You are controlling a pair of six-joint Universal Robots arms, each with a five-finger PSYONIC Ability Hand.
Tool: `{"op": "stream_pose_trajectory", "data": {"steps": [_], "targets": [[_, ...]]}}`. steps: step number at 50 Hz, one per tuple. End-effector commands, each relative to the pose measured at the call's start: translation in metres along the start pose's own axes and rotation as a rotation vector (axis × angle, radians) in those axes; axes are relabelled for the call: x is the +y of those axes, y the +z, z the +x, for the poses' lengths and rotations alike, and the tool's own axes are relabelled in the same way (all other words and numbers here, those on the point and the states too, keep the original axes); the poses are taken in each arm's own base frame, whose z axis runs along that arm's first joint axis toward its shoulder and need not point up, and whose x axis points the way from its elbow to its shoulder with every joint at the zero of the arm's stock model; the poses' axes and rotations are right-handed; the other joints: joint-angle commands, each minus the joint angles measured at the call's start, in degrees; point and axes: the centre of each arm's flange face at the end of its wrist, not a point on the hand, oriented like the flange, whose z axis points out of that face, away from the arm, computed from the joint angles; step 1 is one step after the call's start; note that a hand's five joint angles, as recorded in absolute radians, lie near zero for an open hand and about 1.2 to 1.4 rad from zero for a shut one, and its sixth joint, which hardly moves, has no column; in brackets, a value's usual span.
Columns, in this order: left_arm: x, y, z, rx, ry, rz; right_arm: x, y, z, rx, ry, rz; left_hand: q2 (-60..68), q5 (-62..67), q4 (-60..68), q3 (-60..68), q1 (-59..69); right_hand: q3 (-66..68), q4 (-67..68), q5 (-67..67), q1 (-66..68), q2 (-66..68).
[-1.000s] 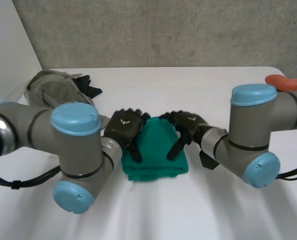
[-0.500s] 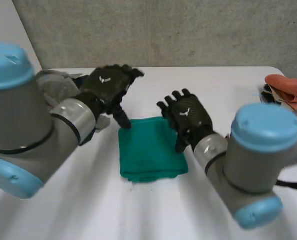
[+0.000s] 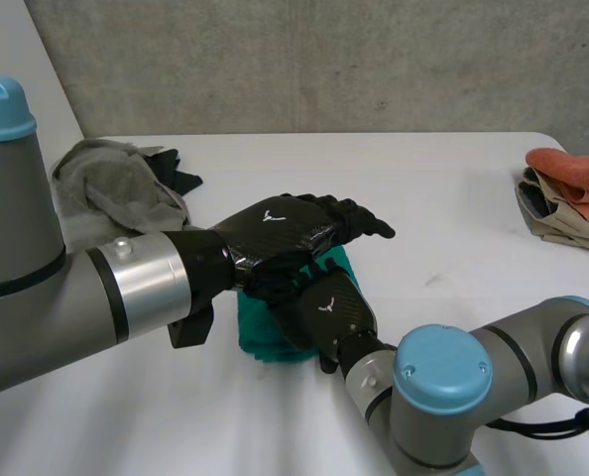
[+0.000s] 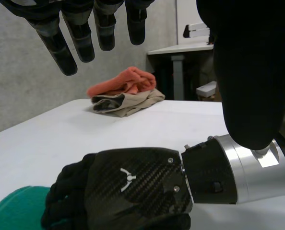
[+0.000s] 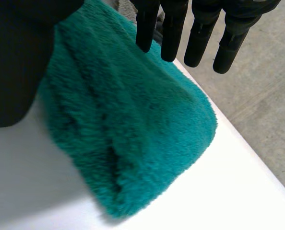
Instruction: Fold the laundry.
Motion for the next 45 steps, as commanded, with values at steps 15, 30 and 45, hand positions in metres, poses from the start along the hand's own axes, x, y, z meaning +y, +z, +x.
{"op": "stream_pose_trajectory", "data": {"steps": [15, 30, 45], "targets": [[0.0, 0.004, -0.009, -0.052, 0.03, 0.033, -0.006, 0.039, 0.018, 0.062, 0.009, 0.078, -1.9, -2.8, -1.9, -2.4, -0.9, 21.1, 21.1, 22.5, 21.1, 21.8], [-0.034, -0.006, -0.026, -0.129, 0.073, 0.136, -0.075, 0.073, 0.113, 0.285, 0.16, 0.347, -1.9, -2.8, -1.9, -2.4, -0.9, 58.0, 58.0, 59.4, 58.0, 58.7], [-0.079, -0.011, -0.035, -0.211, 0.077, 0.361, -0.047, 0.047, 0.361, 0.782, 0.15, 0.513, -1.9, -2.8, -1.9, -2.4, -0.9, 58.0, 58.0, 59.4, 58.0, 58.7]]}}
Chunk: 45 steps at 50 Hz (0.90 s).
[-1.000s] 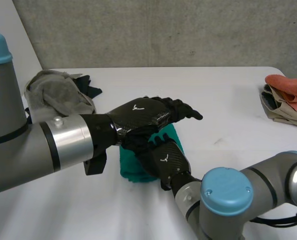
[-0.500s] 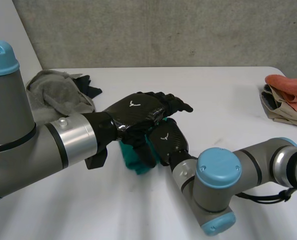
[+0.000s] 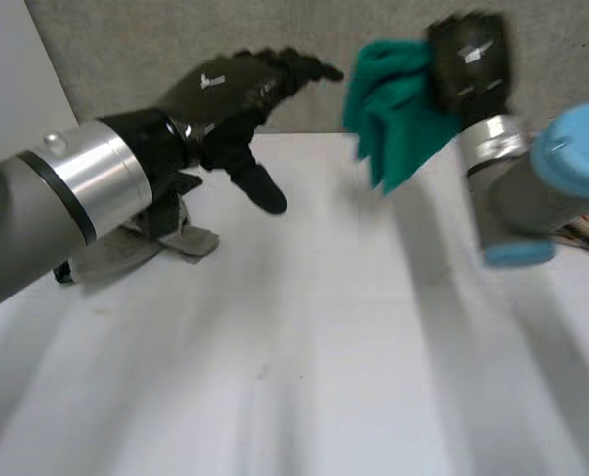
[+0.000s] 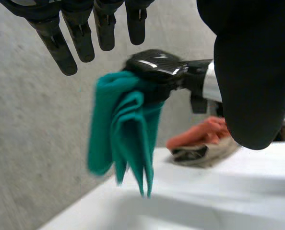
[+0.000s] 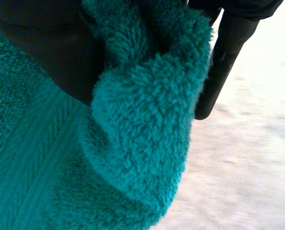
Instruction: Fold the laundry.
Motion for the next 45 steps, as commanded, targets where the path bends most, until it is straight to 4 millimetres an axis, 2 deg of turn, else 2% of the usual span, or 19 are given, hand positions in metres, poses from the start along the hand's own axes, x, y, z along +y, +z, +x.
{"op": "stream_pose_trajectory", "data": {"steps": [1, 2, 5, 6, 9, 10, 12, 13, 16, 17, 18, 21, 24, 33, 36, 37, 41, 45], "targets": [[-0.001, 0.006, 0.004, 0.005, -0.023, 0.05, 0.03, 0.03, 0.128, 0.212, -0.026, 0.097, -1.9, -2.8, -1.9, -2.4, -0.9, 13.1, 11.3, 15.2, 19.7, 13.4], [0.002, 0.006, 0.005, 0.008, -0.026, 0.042, 0.044, 0.031, 0.153, 0.23, -0.006, 0.118, -1.9, -2.8, -1.9, -2.4, -0.9, 13.1, 11.3, 15.2, 19.7, 13.4], [0.013, 0.008, 0.009, 0.018, -0.041, 0.011, 0.077, 0.028, 0.186, 0.229, 0.023, 0.122, -1.9, -2.8, -1.9, -2.4, -0.9, 13.1, 11.3, 15.2, 19.7, 13.4], [0.017, 0.009, 0.01, 0.02, -0.045, 0.001, 0.102, 0.023, 0.207, 0.224, 0.031, 0.114, -1.9, -2.8, -1.9, -2.4, -0.9, 13.1, 11.3, 15.2, 19.7, 13.4], [0.03, 0.011, 0.013, 0.028, -0.054, -0.027, 0.144, 0.011, 0.236, 0.21, 0.012, 0.086, -1.9, -2.8, -1.9, -2.4, -0.9, 13.1, 11.3, 15.2, 19.7, 13.4], [0.033, 0.012, 0.014, 0.032, -0.056, -0.034, 0.172, -0.001, 0.247, 0.198, 0.005, 0.048, -1.9, -2.8, -1.9, -2.4, -0.9, 13.1, 11.3, 15.2, 19.7, 13.4], [0.041, 0.013, 0.016, 0.038, -0.061, -0.049, 0.198, -0.013, 0.257, 0.176, 0.005, 0.003, -1.9, -2.8, -1.9, -2.4, -0.9, 13.1, 11.3, 15.2, 19.7, 13.4], [0.048, 0.014, 0.018, 0.044, -0.066, -0.064, 0.223, -0.028, 0.263, 0.146, 0.014, -0.05, -1.9, -2.8, -1.9, -2.4, -0.9, 13.1, 11.3, 15.2, 19.7, 13.4], [0.058, 0.015, 0.021, 0.048, -0.069, -0.082, 0.254, -0.051, 0.268, 0.098, 0.036, -0.134, -1.9, -2.8, -1.9, -2.4, -0.9, 13.1, 11.3, 15.2, 19.7, 13.4], [0.063, 0.015, 0.022, 0.053, -0.069, -0.094, 0.267, -0.064, 0.272, 0.076, 0.046, -0.182, -1.9, -2.8, -1.9, -2.4, -0.9, 13.1, 11.3, 15.2, 19.7, 13.4], [0.065, 0.014, 0.023, 0.054, -0.067, -0.097, 0.272, -0.07, 0.274, 0.067, 0.047, -0.203, -1.9, -2.8, -1.9, -2.4, -0.9, 13.1, 11.3, 15.2, 19.7, 13.4], [0.068, 0.015, 0.023, 0.056, -0.057, -0.101, 0.276, -0.083, 0.277, 0.041, 0.036, -0.254, -1.9, -2.8, -1.9, -2.4, -0.9, 13.1, 11.3, 15.2, 19.7, 13.4], [0.067, 0.015, 0.023, 0.055, -0.051, -0.097, 0.265, -0.084, 0.282, 0.032, 0.014, -0.256, -1.9, -2.8, -1.9, -2.4, -0.9, 13.1, 11.3, 15.2, 19.7, 13.4], [0.056, 0.013, 0.028, 0.066, -0.039, -0.075, 0.208, -0.059, 0.284, 0.05, 0.002, -0.154, -1.9, -2.8, -1.9, -2.4, -0.9, 13.1, 11.3, 15.2, 19.7, 13.4], [0.053, 0.013, 0.03, 0.071, -0.04, -0.067, 0.199, -0.054, 0.289, 0.105, -0.008, -0.141, -1.9, -2.8, -1.9, -2.4, -0.9, 13.1, 11.3, 15.2, 19.7, 13.4], [0.052, 0.013, 0.031, 0.071, -0.038, -0.064, 0.197, -0.054, 0.295, 0.177, -0.027, -0.143, -1.9, -2.8, -1.9, -2.4, -0.9, 13.1, 11.3, 15.2, 19.7, 13.4], [0.053, 0.013, 0.034, 0.074, -0.039, -0.067, 0.204, -0.06, 0.302, 0.329, -0.122, -0.199, -1.9, -2.8, -1.9, -2.4, -0.9, 13.1, 11.3, 15.2, 19.7, 13.4], [0.055, 0.012, 0.038, 0.075, -0.038, -0.074, 0.22, -0.072, 0.288, 0.257, -0.159, -0.289, -1.9, -2.8, -1.9, -2.4, -0.9, 13.1, 11.3, 15.2, 19.7, 13.4]]}}
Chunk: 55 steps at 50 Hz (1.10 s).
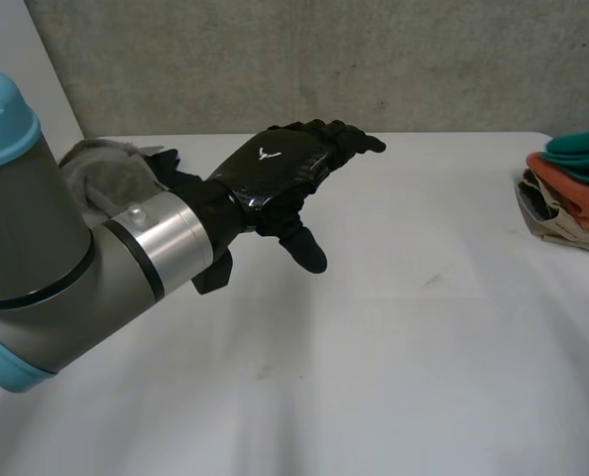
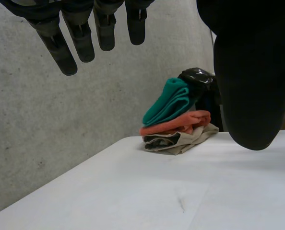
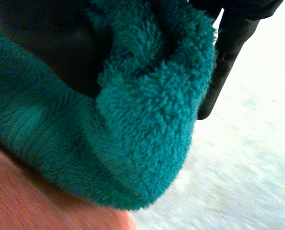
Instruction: Fold the laundry.
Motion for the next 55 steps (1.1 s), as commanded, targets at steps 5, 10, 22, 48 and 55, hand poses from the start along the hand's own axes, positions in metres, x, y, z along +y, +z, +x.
{"op": "stream_pose_trajectory", "data": {"steps": [5, 10, 22, 48, 55], "targets": [[0.006, 0.0, 0.006, 0.003, -0.004, -0.016, 0.03, -0.026, -0.015, -0.076, -0.102, -0.15, -1.9, -2.8, -1.9, -2.4, -0.9, 3.6, 2.1, 2.2, 10.7, 4.4], [0.005, 0.0, 0.006, 0.003, -0.007, -0.013, 0.016, -0.03, -0.009, -0.083, -0.098, -0.167, -1.9, -2.8, -1.9, -2.4, -0.9, -57.3, -58.8, -58.8, -50.3, -56.6], [-0.004, -0.008, 0.011, 0.007, -0.014, 0.008, -0.058, -0.049, 0.063, 0.053, -0.046, -0.327, -1.9, -2.8, -1.9, -2.4, -0.9, -57.3, -58.8, -58.8, -50.3, -56.6], [-0.095, -0.066, -0.151, -0.918, 0.322, 0.237, -0.255, -0.045, -0.161, -0.308, -0.046, 0.51, -1.9, -2.8, -1.9, -2.4, -0.9, -57.3, -58.8, -58.8, -50.3, -56.6], [0.021, -0.07, -0.258, -0.938, 0.35, -0.121, -0.202, -0.123, -0.245, -0.575, 0.018, 0.207, -1.9, -2.8, -1.9, -2.4, -0.9, -57.3, -58.8, -58.8, -50.3, -56.6]]}}
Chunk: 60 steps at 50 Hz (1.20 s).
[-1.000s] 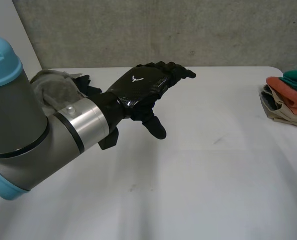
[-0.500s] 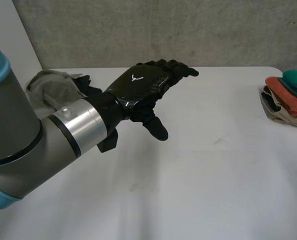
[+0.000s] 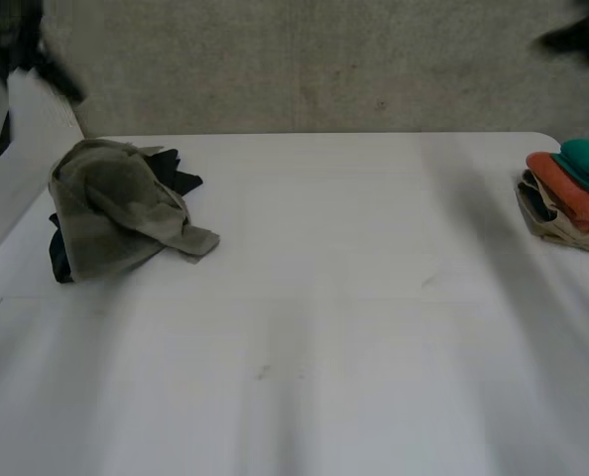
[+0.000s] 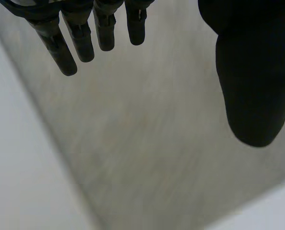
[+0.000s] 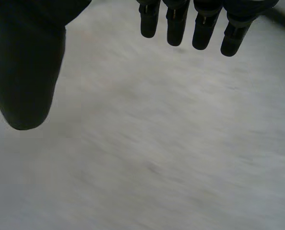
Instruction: Fold the laundry.
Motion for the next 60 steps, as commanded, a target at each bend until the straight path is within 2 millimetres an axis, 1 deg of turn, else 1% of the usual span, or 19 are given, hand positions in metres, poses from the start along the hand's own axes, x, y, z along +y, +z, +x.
{"op": "stream_pose_trajectory", "data": {"steps": [1, 3, 9, 11, 13, 14, 19, 20, 23, 24, 28, 33, 39, 42, 43, 47, 50, 54, 60], "targets": [[0.141, 0.04, -0.036, 0.06, 0.144, -0.258, 0.015, -0.064, -0.104, -0.24, 0.167, -0.274, -1.9, -2.8, -1.9, -2.1, -0.9, -1.9, -2.1, -2.4, -2.9, -2.0], [0.18, 0.049, -0.034, 0.118, 0.129, -0.269, 0.025, -0.083, -0.122, -0.276, 0.143, -0.369, -1.9, -2.8, -1.9, -2.1, -0.9, -1.9, -2.1, -2.4, -2.9, -2.0], [0.241, 0.069, -0.028, 0.16, 0.129, -0.242, 0.045, -0.114, -0.139, -0.328, 0.046, -0.517, -1.9, -2.8, -1.9, -2.1, -0.9, -1.9, -2.1, -2.4, -2.9, -2.0], [0.254, 0.074, -0.029, 0.14, 0.13, -0.245, 0.05, -0.118, -0.137, -0.325, 0.029, -0.534, 21.9, 21.0, 22.0, 21.7, 23.0, -1.9, -2.1, -2.4, -2.9, -2.0], [0.251, 0.078, -0.031, 0.118, 0.129, -0.236, 0.055, -0.119, -0.13, -0.306, 0.022, -0.548, 63.1, 62.1, 63.1, 62.9, 64.1, -1.9, -2.1, -2.4, -2.9, -2.0], [0.246, 0.079, -0.032, 0.113, 0.126, -0.225, 0.056, -0.118, -0.127, -0.299, 0.021, -0.551, 68.0, 67.1, 68.1, 67.8, 69.1, -1.9, -2.1, -2.4, -2.9, -2.0], [0.175, 0.088, -0.031, 0.057, 0.076, -0.052, 0.056, -0.112, -0.11, -0.249, 0.018, -0.547, 68.1, 67.2, 68.1, 67.9, 69.1, -1.9, -2.1, -2.4, -2.9, -2.0], [0.145, 0.087, -0.029, 0.036, 0.039, 0.021, 0.055, -0.111, -0.108, -0.24, 0.02, -0.544, 68.1, 67.2, 68.1, 67.9, 69.1, -1.9, -2.1, -2.4, -2.9, -2.0], [0.1, 0.083, -0.023, 0.025, -0.029, 0.14, 0.052, -0.106, -0.099, -0.203, 0.044, -0.538, 68.1, 67.2, 68.1, 67.9, 69.1, -1.9, -2.1, -2.4, -2.9, -2.0], [0.071, 0.077, -0.014, 0.038, -0.071, 0.21, 0.051, -0.105, -0.098, -0.195, 0.051, -0.538, 68.1, 67.2, 68.1, 67.9, 69.1, -1.9, -2.1, -2.4, -2.9, -2.0], [0.011, 0.05, 0.019, 0.142, -0.168, 0.31, 0.044, -0.1, -0.092, -0.151, 0.09, -0.533, 68.1, 67.2, 68.1, 67.9, 69.1, -1.9, -2.1, -2.4, -2.9, -2.0], [-0.025, 0.007, 0.066, 0.304, -0.273, 0.311, 0.036, -0.096, -0.082, -0.096, 0.121, -0.528, 68.1, 67.2, 68.1, 67.9, 69.1, -1.9, -2.1, -2.4, -2.9, -2.0], [-0.013, -0.044, 0.124, 0.481, -0.361, 0.191, 0.037, -0.097, -0.075, -0.062, 0.121, -0.541, 68.1, 67.2, 68.1, 67.9, 69.1, -1.9, -2.1, -2.4, -2.9, -2.0], [0.018, -0.078, 0.163, 0.591, -0.371, 0.059, 0.042, -0.098, -0.071, -0.049, 0.117, -0.555, 68.1, 67.2, 68.1, 67.9, 69.1, -1.9, -2.1, -2.4, -2.9, -2.0], [0.038, -0.096, 0.18, 0.642, -0.363, -0.019, 0.043, -0.098, -0.07, -0.047, 0.114, -0.556, 68.1, 67.2, 68.1, 67.9, 69.1, -1.9, -2.1, -2.4, -2.9, -2.0], [0.085, -0.136, 0.207, 0.743, -0.328, -0.205, 0.05, -0.101, -0.07, -0.048, 0.119, -0.573, 68.1, 67.2, 68.1, 67.9, 69.1, -1.9, -2.1, -2.4, -2.9, -2.0], [0.1, -0.154, 0.212, 0.775, -0.313, -0.283, 0.057, -0.103, -0.072, -0.054, 0.122, -0.59, 68.1, 67.2, 68.1, 67.9, 69.1, -1.9, -2.1, -2.4, -2.9, -2.0], [0.099, -0.163, 0.206, 0.784, -0.301, -0.316, 0.062, -0.107, -0.078, -0.086, 0.127, -0.629, 0.8, -0.1, 0.9, 0.6, 1.8, -1.9, -2.1, -2.4, -2.9, -2.0], [0.074, -0.133, 0.164, 0.665, -0.278, -0.216, 0.05, -0.112, -0.089, -0.162, 0.168, -0.739, -1.9, -2.8, -1.9, -2.1, -0.9, -1.9, -2.1, -2.4, -2.9, -2.0]]}}
